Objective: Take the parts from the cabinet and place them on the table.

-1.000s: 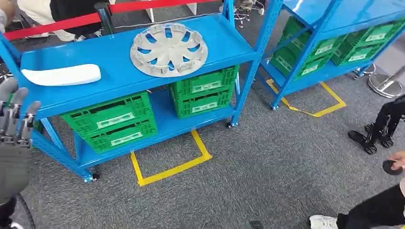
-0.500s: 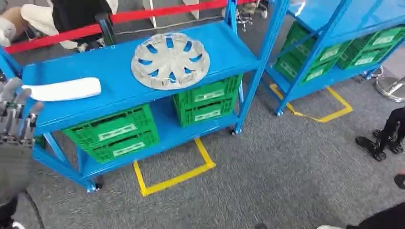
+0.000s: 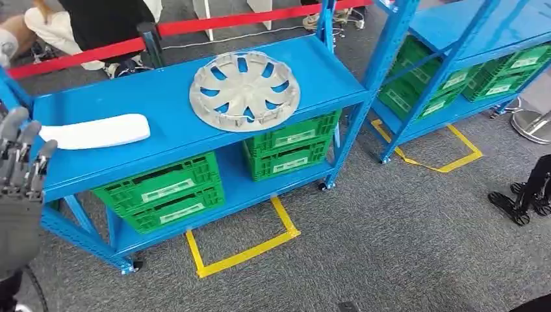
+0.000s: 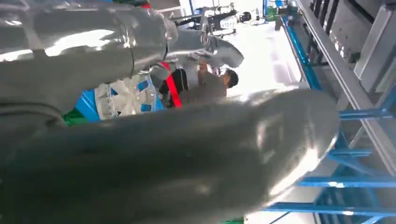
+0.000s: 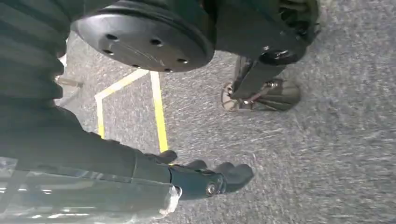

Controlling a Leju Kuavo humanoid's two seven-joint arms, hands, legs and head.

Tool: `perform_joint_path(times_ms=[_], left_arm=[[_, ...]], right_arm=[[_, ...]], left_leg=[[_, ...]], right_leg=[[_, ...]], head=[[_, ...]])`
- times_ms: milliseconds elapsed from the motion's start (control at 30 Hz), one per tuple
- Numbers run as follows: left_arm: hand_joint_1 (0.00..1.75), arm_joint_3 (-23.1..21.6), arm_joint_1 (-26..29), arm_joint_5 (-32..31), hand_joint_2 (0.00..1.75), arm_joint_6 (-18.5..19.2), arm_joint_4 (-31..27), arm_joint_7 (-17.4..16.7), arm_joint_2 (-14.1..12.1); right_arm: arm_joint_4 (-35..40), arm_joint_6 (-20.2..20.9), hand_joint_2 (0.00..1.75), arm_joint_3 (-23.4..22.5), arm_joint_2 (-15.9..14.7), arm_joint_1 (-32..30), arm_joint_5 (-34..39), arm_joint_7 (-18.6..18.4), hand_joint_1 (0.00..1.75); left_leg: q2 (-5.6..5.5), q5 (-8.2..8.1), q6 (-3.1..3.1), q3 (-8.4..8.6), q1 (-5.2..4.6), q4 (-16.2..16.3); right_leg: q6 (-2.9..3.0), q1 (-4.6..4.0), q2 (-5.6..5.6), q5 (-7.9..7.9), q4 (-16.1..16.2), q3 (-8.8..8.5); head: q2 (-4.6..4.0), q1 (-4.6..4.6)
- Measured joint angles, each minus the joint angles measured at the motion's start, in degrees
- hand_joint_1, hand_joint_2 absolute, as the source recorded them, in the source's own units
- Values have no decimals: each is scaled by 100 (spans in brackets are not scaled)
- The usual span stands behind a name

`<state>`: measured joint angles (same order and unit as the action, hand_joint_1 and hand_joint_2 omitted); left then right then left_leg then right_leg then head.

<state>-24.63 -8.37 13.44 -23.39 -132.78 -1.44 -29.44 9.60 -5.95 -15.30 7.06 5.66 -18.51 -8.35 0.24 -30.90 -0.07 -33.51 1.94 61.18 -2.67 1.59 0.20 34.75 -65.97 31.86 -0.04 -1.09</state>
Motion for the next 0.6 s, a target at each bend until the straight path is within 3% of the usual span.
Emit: perform_joint_path(times_ms=[67, 100, 133, 167, 233, 267, 300, 333, 367, 400, 433, 467, 500, 567, 600], left_arm=[[0, -9, 2, 0, 0, 0, 2, 0, 0], [0, -11, 3, 0, 0, 0, 2, 0, 0], [0, -11, 3, 0, 0, 0, 4, 0, 0], [0, -11, 3, 0, 0, 0, 2, 0, 0], [0, -11, 1, 0, 0, 0, 2, 0, 0], [0, -13, 5, 0, 0, 0, 4, 0, 4], [0, -13, -7, 0, 0, 0, 7, 0, 2], [0, -13, -1, 2, 0, 0, 7, -2, 2], [0, -13, 14, 2, 0, 0, 9, -2, 9], [0, -11, 13, 0, 0, 0, 7, 0, -4], [0, -11, 1, 0, 0, 0, 2, 0, -7], [0, -11, 3, 0, 0, 0, 4, 2, -4], [0, -9, -17, 0, 0, -2, 4, 2, -11], [0, -13, -3, 0, 0, 0, 7, 0, -15], [0, -13, -1, 0, 0, 0, 11, 0, -17]], right_arm=[[0, 0, 175, 7, 0, -11, 0, 0, 0], [0, 0, 175, 9, 0, -28, 9, 0, 0], [0, 2, 175, 15, 0, -30, 2, 18, 0], [0, 0, 175, 26, 0, -22, 2, 20, 0], [2, 0, 175, 31, 2, -33, 4, 20, 0], [0, 0, 175, 33, -15, -46, 4, 18, 0], [-2, 0, 175, 37, -15, -49, 2, 18, 0], [-2, -2, 175, 39, -13, -52, 4, 18, 0], [-2, -9, 175, 39, -15, -69, 7, 17, 0], [-2, -7, 175, 42, -24, -74, 7, 17, 0], [-2, -9, 175, 39, -31, -68, 7, 20, 0], [0, -11, 175, 39, -28, -55, 9, 20, 0], [0, -9, 175, 41, -24, -47, 7, 20, 0], [0, -2, 175, 46, -4, -36, 7, 20, 0], [0, -2, 175, 55, 4, -41, 7, 20, 0]], left_leg=[[3, -49, 44, 26, -37, 0], [-2, -85, 55, 59, -57, 0], [-8, -121, 61, 107, -78, -1], [-14, -163, 60, 173, -107, -4], [-24, -234, 71, 291, -148, -21], [-30, -246, 69, 286, -127, -71], [-60, -236, 41, 318, -112, -104], [-60, -226, -9, 294, -90, -143], [-64, -159, -50, 350, -94, -92], [-60, -98, -124, 390, -94, -106], [-58, -111, -139, 391, -101, -96], [-48, -226, -148, 413, -97, -2], [-48, -375, -132, 306, -95, 207], [-50, -740, -191, -220, -84, 998], [-48, -813, -209, -396, -82, 1208]], right_leg=[[5, -12, 0, 316, -750, 534], [33, -23, 1, 324, -888, 697], [82, -55, 0, 182, -804, 728], [154, -93, 1, -95, -525, 669], [332, -197, 7, -723, 335, 414], [429, -220, -10, -665, 419, 374], [482, -271, 4, -469, 448, 397], [553, -290, 12, -480, 639, 301], [551, -300, 15, -614, 734, 293], [560, -293, 8, -601, 810, 207], [532, -271, 16, -658, 881, 74], [498, -247, -3, -681, 995, -45], [504, -239, -2, -677, 1023, -95], [507, -235, -3, -632, 1023, -135], [500, -235, -4, -608, 1022, -150]], head=[[0, -41], [0, -59], [0, -70], [0, -98], [0, -166], [0, -125], [0, -78], [0, -177], [0, -223], [0, -225], [0, -223], [0, -201], [0, -146], [0, -91], [0, -74]])
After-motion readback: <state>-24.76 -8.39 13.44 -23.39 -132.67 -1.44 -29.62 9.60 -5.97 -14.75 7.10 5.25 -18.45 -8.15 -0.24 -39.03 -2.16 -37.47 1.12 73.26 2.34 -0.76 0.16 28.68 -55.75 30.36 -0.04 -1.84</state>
